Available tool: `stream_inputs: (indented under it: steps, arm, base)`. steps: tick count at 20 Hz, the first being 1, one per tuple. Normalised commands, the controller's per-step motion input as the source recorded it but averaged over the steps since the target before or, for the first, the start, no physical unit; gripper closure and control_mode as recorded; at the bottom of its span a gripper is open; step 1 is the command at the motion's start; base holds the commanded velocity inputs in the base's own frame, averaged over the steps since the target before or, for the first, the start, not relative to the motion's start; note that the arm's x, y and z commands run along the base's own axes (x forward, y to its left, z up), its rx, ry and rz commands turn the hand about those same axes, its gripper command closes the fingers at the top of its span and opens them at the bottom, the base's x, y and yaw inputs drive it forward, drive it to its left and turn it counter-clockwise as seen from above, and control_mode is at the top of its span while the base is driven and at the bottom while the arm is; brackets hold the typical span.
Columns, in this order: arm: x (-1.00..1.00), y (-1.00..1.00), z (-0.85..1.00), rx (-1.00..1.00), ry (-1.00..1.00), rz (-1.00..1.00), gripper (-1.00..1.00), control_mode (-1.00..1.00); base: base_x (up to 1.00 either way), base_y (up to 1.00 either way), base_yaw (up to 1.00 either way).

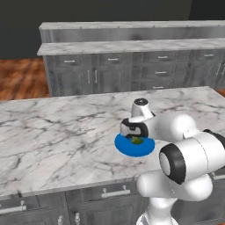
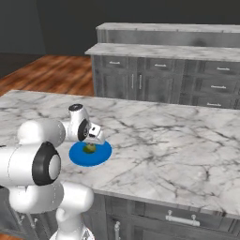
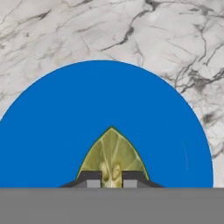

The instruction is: Pick lemon wedge from the fridge and place it on the plate on the counter.

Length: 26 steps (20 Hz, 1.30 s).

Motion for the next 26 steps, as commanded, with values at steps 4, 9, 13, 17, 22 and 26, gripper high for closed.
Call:
stream_inputs:
  steps: [4,9,13,17,22,26]
  arm:
    - [0.13,0.0,-0.06,0.0,0.0,0.0,-1.0,-1.0]
    - [0.03,0.0,0.0,0.0,0.0,0.0,-1.0,-1.0]
    - [0.08,0.0,0.12,0.0,0.02,0.0,-1.0,-1.0]
    - [-0.03,0.0,0.68,0.0,0.0,0.0,-1.0,-1.0]
    - [-0.42,0.0,0.99,0.0,0.0,0.0,-1.0,-1.0]
    - [-0.74,-0.07,0.77,0.0,0.01,0.0,-1.0,-1.0]
  base:
    - [0.0,0.0,0.0]
    - [0.0,0.0,0.0]
    - [0.0,0.0,0.0]
    - [0.0,0.0,0.0]
    - [0.0,0.0,0.0]
    - [0.0,0.0,0.0]
